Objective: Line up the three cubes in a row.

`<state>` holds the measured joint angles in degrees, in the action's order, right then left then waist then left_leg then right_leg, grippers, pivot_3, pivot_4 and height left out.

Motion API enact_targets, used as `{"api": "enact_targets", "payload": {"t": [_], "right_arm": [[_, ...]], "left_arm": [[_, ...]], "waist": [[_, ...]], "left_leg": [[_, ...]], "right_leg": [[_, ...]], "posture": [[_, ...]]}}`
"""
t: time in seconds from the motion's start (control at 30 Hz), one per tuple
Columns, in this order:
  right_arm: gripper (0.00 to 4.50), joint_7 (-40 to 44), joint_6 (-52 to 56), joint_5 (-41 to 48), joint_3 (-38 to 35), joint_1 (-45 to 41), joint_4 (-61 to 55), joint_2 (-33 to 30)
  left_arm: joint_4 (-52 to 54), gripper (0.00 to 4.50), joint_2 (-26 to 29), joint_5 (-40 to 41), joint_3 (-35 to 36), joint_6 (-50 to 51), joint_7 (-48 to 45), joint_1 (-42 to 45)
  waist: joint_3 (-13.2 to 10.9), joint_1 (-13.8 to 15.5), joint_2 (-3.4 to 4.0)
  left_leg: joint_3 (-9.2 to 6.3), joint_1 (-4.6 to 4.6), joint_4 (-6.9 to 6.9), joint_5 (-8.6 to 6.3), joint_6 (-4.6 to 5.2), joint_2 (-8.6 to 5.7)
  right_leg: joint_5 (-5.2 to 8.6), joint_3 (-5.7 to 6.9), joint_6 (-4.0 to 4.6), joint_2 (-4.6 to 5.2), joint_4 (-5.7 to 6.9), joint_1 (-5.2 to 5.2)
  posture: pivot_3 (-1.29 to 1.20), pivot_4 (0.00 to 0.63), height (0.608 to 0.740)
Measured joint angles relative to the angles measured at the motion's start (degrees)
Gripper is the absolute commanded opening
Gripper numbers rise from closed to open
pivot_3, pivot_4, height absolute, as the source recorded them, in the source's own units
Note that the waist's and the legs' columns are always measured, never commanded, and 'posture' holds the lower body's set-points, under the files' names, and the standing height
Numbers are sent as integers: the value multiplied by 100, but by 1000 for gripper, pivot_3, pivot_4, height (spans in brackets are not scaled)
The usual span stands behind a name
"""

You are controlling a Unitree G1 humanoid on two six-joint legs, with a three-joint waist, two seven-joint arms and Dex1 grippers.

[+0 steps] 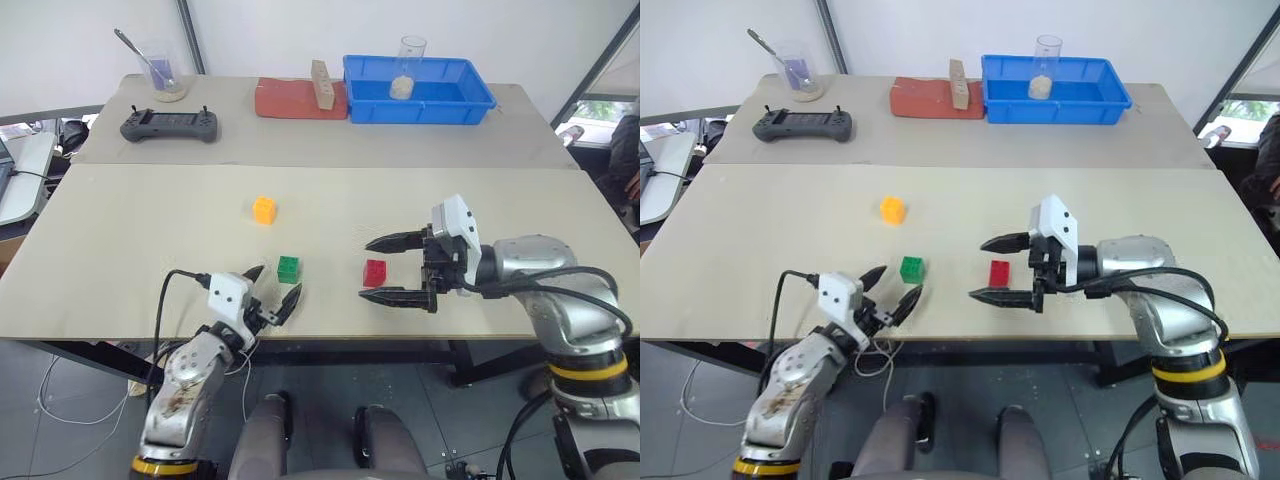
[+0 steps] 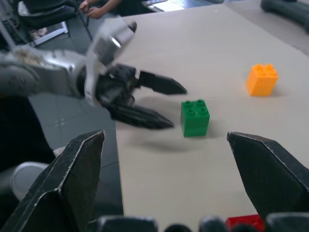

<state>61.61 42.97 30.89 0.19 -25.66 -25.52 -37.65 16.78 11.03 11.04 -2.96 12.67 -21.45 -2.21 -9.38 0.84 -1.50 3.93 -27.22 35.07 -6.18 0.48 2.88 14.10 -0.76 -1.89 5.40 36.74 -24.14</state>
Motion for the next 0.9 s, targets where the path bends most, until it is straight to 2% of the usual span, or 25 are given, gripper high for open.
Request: {"api": "enact_targets", "payload": {"t": [0.17,0.27,0.43,0.67,0.8,0.9], "right_arm": [[4493,-583,552,431,-218,133,-562,-20],[4500,-829,657,542,-316,190,-629,-118],[4500,-972,652,596,-335,233,-630,-245],[4500,-994,529,637,-358,367,-555,-355],[4500,-966,412,635,-368,370,-421,-454],[4500,-884,312,626,-374,335,-272,-588]], "left_arm": [[-505,4500,-303,-352,-98,-213,461,150],[-550,3652,-310,-488,-176,-308,524,163],[-638,1311,-316,-496,-169,-413,518,221],[-680,1257,-202,-468,-159,-387,409,326],[-848,1257,460,72,-134,-98,-685,1020],[-1249,1257,1111,486,-199,-39,-1982,1707]], "waist": [[0,-13,-2],[0,-13,-2],[0,-12,-2],[-1,-11,-3],[0,-11,-2],[-1,-14,-2]], "left_leg": [[-3,-1,2,2,3,0],[-3,-1,3,1,2,-1],[-3,-1,4,2,3,-1],[-4,-2,5,2,3,-1],[-5,-2,6,2,3,-1],[-4,-4,7,2,4,0]], "right_leg": [[-9,-2,-17,-7,0,1],[-8,-2,-15,-6,0,1],[-8,-2,-16,-7,-2,3],[-8,-1,-17,-9,-1,2],[-5,0,-12,-11,-1,2],[-6,0,-12,-12,-2,0]], "posture": [[0,150,740],[0,150,740],[0,150,740],[0,150,740],[0,150,740],[0,150,740]]}}
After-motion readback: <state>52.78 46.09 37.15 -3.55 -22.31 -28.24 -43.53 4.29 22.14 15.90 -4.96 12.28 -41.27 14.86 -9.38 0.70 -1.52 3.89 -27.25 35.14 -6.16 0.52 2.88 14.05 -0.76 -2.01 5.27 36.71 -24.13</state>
